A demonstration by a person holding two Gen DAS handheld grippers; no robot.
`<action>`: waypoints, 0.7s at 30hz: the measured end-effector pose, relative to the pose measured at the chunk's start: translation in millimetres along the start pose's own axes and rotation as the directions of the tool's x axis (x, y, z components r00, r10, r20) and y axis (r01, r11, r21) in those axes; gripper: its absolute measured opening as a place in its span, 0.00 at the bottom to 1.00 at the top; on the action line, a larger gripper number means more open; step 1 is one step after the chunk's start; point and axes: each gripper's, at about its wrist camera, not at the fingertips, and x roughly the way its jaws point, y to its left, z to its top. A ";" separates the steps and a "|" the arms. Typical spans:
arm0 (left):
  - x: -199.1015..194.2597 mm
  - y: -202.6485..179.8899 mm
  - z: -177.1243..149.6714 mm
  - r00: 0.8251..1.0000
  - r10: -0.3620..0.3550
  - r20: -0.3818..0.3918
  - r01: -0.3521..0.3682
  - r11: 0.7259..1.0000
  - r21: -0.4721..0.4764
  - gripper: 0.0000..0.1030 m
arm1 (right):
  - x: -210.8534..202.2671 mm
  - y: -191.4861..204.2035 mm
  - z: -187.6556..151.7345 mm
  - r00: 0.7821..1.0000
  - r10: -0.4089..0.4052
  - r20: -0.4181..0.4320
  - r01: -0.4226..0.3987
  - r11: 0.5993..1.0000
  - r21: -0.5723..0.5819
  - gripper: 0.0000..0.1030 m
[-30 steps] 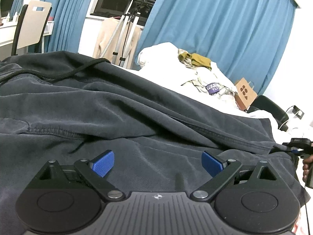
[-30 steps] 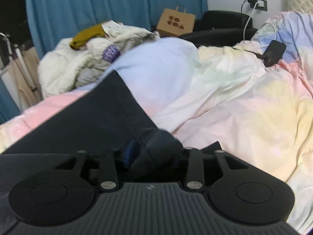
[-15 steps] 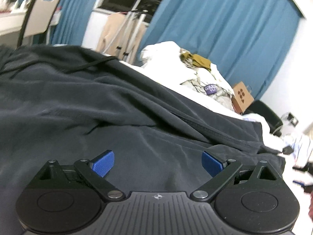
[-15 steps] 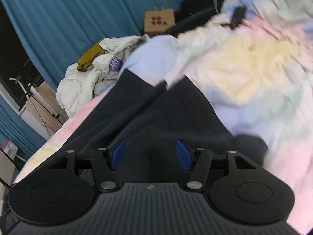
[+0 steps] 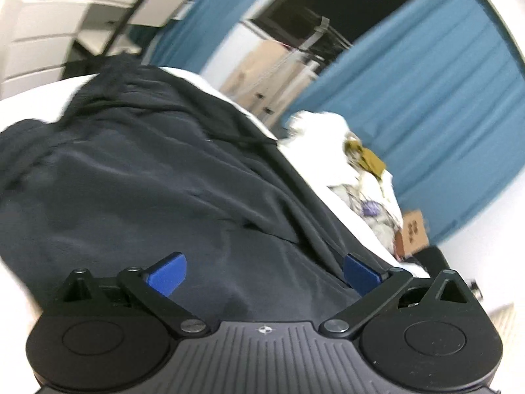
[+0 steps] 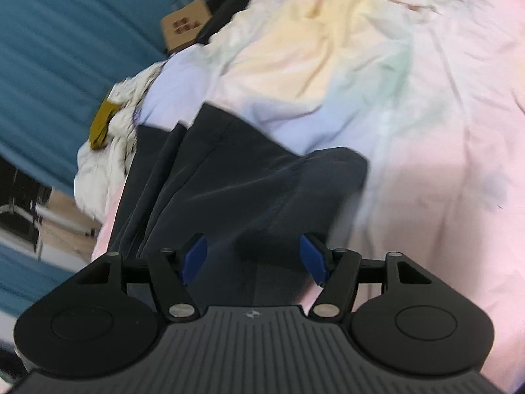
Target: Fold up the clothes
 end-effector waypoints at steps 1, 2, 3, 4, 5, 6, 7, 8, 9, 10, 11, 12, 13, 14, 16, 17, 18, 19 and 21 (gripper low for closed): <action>-5.5 7.0 2.3 1.000 0.012 0.002 -0.012 1.000 -0.025 1.00 | 0.0 -6.6 2.0 1.000 -0.006 0.001 0.006 0.999 0.035 0.65; -11.4 14.7 5.2 1.000 0.018 0.002 -0.018 0.998 -0.055 1.00 | 2.1 -13.3 3.2 1.000 -0.003 -0.010 0.003 0.998 0.070 0.66; -15.5 20.9 8.1 1.000 0.024 0.005 -0.024 0.997 -0.075 1.00 | 4.9 -20.1 4.1 1.000 0.005 -0.025 -0.002 0.994 0.106 0.66; -19.6 27.2 11.0 1.000 0.031 0.008 -0.030 0.995 -0.096 1.00 | 9.4 -26.5 4.6 0.999 0.025 -0.046 -0.018 0.989 0.147 0.67; -23.7 33.6 14.0 0.999 0.038 0.011 -0.036 0.992 -0.117 1.00 | 14.4 -31.6 4.6 0.997 0.049 -0.065 -0.036 0.983 0.181 0.66; -28.3 42.3 17.2 0.998 0.058 0.018 -0.055 0.989 -0.140 1.00 | 19.7 -34.4 4.4 0.995 0.064 -0.078 -0.048 0.979 0.200 0.66; -33.7 52.0 19.6 0.995 0.091 0.031 -0.085 0.982 -0.168 1.00 | 25.1 -36.5 4.1 0.993 0.077 -0.089 -0.057 0.975 0.213 0.64; -39.2 61.9 22.0 0.991 0.124 0.044 -0.113 0.974 -0.197 1.00 | 29.0 -36.2 3.6 0.993 0.072 -0.092 -0.051 0.976 0.212 0.62; -45.9 74.1 22.9 0.985 0.159 0.066 -0.138 0.960 -0.245 1.00 | 32.4 -35.2 3.0 0.994 0.059 -0.093 -0.039 0.978 0.205 0.59; -50.2 84.4 22.6 0.982 0.175 0.076 -0.145 0.944 -0.295 1.00 | 35.7 -33.7 2.8 0.994 0.053 -0.092 -0.034 0.979 0.199 0.57; -54.5 94.6 22.4 0.978 0.190 0.086 -0.150 0.926 -0.346 1.00 | 39.0 -32.1 2.8 0.995 0.049 -0.090 -0.030 0.981 0.192 0.55; -55.5 103.4 21.8 0.978 0.192 0.084 -0.144 0.906 -0.398 1.00 | 41.7 -30.9 3.2 0.995 0.046 -0.087 -0.029 0.981 0.191 0.52; -56.5 112.2 21.2 0.977 0.194 0.083 -0.137 0.883 -0.448 1.00 | 44.1 -29.7 3.9 0.996 0.044 -0.083 -0.027 0.981 0.192 0.49; -57.4 120.9 20.6 0.977 0.195 0.081 -0.130 0.858 -0.497 1.00 | 46.5 -28.6 4.5 0.996 0.042 -0.079 -0.026 0.981 0.193 0.47; -53.0 128.8 20.1 0.979 0.196 0.060 -0.135 0.836 -0.531 1.00 | 47.6 -24.3 6.3 0.997 0.045 -0.059 -0.034 0.984 0.172 0.25; -50.7 131.2 20.1 0.978 0.202 0.049 -0.144 0.828 -0.541 1.00 | 46.9 -21.3 7.4 0.997 0.053 -0.047 -0.045 0.987 0.154 0.18; -48.8 132.1 19.6 0.975 0.218 0.039 -0.162 0.822 -0.546 1.00 | 46.2 -18.2 8.5 0.997 0.062 -0.036 -0.057 0.989 0.135 0.15; -46.5 133.1 19.5 0.972 0.233 0.027 -0.181 0.816 -0.549 1.00 | 42.1 -12.5 9.5 0.997 0.081 -0.009 -0.080 0.992 0.102 0.13; -41.8 135.1 19.2 0.965 0.264 0.003 -0.218 0.804 -0.553 1.00 | 30.0 1.9 11.5 0.990 0.133 0.057 -0.134 0.991 0.019 0.09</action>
